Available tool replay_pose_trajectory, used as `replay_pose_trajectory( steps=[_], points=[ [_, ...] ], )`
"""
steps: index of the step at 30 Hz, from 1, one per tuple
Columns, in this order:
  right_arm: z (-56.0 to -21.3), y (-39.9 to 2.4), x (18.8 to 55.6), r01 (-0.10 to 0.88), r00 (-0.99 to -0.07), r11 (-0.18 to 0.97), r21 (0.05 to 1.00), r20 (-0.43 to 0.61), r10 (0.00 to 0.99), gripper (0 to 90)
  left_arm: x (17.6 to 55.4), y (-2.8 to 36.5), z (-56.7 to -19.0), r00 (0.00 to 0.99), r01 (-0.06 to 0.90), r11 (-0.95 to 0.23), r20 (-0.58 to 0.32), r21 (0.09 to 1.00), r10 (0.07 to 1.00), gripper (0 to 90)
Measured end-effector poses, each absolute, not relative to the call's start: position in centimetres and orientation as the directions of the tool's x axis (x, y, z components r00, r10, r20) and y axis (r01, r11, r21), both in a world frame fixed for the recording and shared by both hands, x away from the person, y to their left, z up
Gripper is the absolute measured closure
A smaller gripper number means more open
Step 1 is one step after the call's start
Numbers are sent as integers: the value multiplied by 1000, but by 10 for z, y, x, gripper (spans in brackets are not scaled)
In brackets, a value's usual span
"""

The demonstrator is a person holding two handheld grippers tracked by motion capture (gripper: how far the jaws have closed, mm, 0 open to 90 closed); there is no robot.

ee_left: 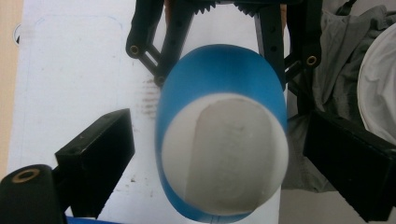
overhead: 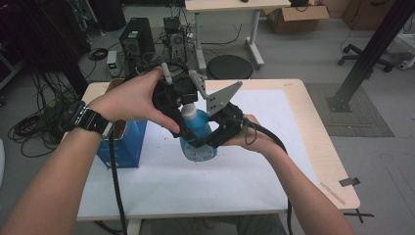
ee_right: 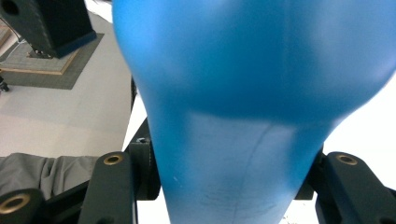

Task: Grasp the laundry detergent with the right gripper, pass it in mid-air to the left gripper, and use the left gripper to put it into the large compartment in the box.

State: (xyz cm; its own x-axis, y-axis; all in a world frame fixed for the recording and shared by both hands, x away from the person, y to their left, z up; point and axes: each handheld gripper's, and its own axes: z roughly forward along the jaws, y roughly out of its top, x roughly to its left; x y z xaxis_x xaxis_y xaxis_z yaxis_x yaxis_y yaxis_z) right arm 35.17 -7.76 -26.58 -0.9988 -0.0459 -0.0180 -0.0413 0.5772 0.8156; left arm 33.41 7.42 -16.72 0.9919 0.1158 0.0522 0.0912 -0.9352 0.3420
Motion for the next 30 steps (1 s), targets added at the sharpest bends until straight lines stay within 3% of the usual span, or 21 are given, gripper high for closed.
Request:
replay_pose_trajectory(
  steps=[17, 30],
  points=[
    [-265, -77, 352, -43, -999, 572, 819, -18, -48, 437, 335, 72, -167, 992, 101, -932, 39, 349, 122, 186],
    [-265, -78, 352, -44, -999, 572, 819, -20, -48, 437, 334, 69, -167, 991, 106, -936, 45, 335, 128, 326]
  ],
)
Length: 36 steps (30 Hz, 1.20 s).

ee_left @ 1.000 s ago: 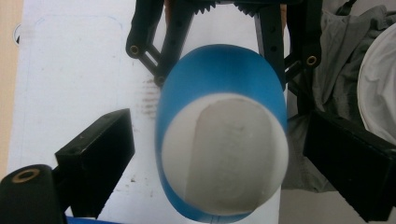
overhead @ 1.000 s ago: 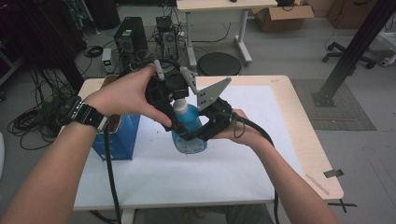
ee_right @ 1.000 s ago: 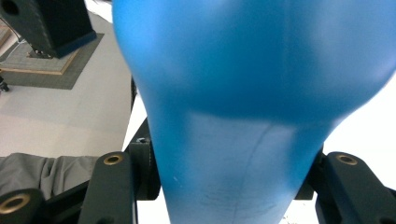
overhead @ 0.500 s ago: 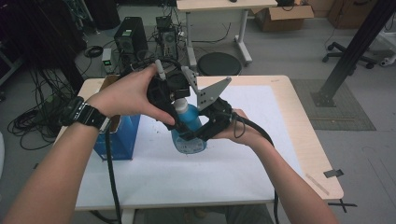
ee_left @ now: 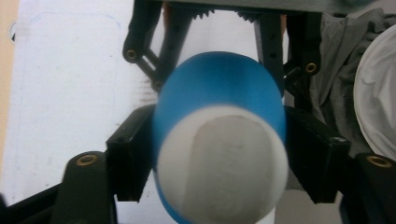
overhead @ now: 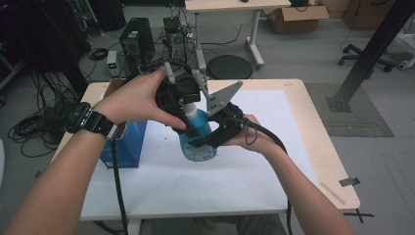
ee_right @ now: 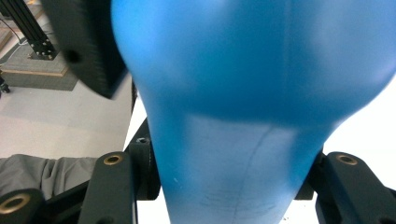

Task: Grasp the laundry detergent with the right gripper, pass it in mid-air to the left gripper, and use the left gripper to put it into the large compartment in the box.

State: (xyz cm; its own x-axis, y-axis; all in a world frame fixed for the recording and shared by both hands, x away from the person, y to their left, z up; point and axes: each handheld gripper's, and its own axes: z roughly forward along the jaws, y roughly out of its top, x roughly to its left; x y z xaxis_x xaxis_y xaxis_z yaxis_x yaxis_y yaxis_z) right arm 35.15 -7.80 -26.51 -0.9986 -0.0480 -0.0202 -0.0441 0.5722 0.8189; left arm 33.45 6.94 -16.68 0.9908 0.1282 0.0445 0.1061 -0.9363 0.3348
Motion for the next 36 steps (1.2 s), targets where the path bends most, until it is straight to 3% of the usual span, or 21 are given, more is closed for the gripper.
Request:
replay_pose_trajectory(
  steps=[6, 22, 23, 29, 36],
  points=[
    [-265, -78, 351, -50, -998, 575, 816, -25, -50, 436, 335, 69, -166, 990, 113, -939, 43, 326, 134, 367],
    [-268, -79, 354, -43, -996, 557, 830, 5, -85, 421, 338, 64, -163, 987, 149, -943, 7, 296, 158, 375],
    [-269, -80, 353, -51, -996, 563, 825, -2, -89, 329, 339, 63, -163, 987, 155, -946, 1, 285, 162, 375],
    [-275, -87, 361, 14, -999, 612, 791, 39, -28, 159, 343, 67, -158, 975, 217, -950, 1, 226, 223, 376],
    [-282, -105, 369, 68, -997, 663, 746, 68, 25, 140, 349, 79, -149, 936, 334, -916, 36, 221, 350, 377]
  ],
)
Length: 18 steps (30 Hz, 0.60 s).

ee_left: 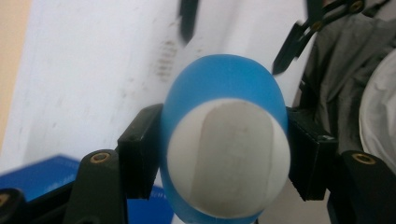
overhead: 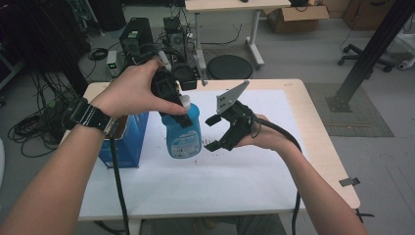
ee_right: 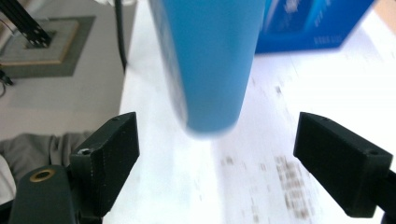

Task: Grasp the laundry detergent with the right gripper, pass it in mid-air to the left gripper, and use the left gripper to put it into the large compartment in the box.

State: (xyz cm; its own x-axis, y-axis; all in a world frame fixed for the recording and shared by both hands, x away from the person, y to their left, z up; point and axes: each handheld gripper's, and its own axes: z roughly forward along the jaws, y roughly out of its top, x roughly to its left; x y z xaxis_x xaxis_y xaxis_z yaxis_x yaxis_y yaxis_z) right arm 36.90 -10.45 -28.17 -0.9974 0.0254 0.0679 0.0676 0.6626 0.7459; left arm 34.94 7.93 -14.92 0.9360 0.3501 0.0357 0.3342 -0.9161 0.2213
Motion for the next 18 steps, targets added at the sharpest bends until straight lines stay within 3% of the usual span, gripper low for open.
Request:
replay_pose_trajectory(
  steps=[7, 14, 18],
  points=[
    [-287, -128, 373, 92, -994, 779, 621, 13, 107, 110, 361, 96, -131, 826, 529, -812, 70, 246, 560, 377],
    [-290, -152, 374, 101, -990, 861, 499, -34, 137, 90, 372, 121, -113, 620, 742, -614, 74, 268, 781, 377],
    [-292, -160, 374, 108, -988, 884, 455, -49, 146, 85, 377, 131, -108, 559, 789, -556, 70, 263, 826, 378]
  ],
)
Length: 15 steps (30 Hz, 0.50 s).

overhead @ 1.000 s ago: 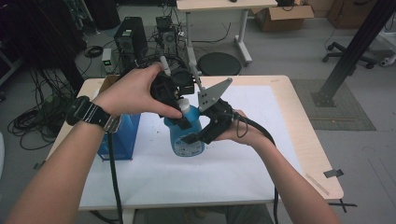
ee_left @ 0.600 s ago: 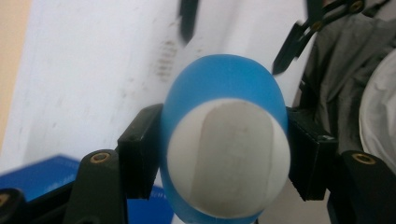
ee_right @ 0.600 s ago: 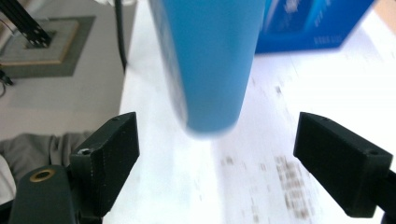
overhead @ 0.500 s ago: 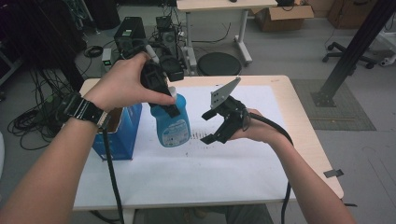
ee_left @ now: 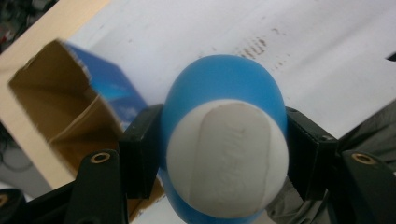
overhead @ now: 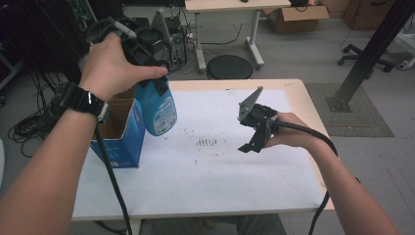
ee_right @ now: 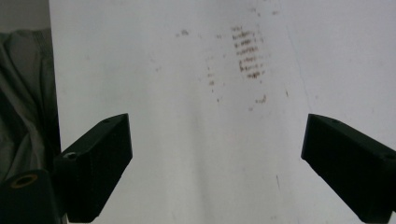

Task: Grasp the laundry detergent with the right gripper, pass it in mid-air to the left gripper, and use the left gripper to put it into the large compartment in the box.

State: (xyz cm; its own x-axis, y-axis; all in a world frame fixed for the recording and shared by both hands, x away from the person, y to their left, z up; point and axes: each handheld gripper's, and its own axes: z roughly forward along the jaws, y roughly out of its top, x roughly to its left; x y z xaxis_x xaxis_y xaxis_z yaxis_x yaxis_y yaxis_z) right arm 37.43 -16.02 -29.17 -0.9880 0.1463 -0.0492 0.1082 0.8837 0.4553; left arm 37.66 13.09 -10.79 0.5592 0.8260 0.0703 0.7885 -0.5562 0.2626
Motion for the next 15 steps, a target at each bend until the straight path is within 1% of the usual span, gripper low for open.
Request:
replay_pose_trajectory(
  steps=[1, 3, 8, 10, 15],
  points=[
    [-293, -166, 374, 112, -987, 895, 432, -53, 149, 85, 378, 134, -106, 534, 806, -532, 69, 260, 842, 378],
    [-293, -169, 375, 116, -986, 899, 423, -56, 154, 85, 381, 143, -102, 472, 844, -472, 66, 256, 879, 378],
    [-293, -184, 375, 142, -981, 908, 395, -66, 182, 85, 386, 168, -92, 328, 902, -332, 63, 274, 943, 378],
    [-291, -195, 376, 159, -977, 907, 391, -71, 203, 87, 388, 179, -89, 284, 915, -290, 64, 281, 957, 378],
    [-288, -205, 377, 180, -972, 907, 382, -74, 224, 87, 390, 202, -83, 174, 933, -184, 59, 310, 983, 379]
  ],
)
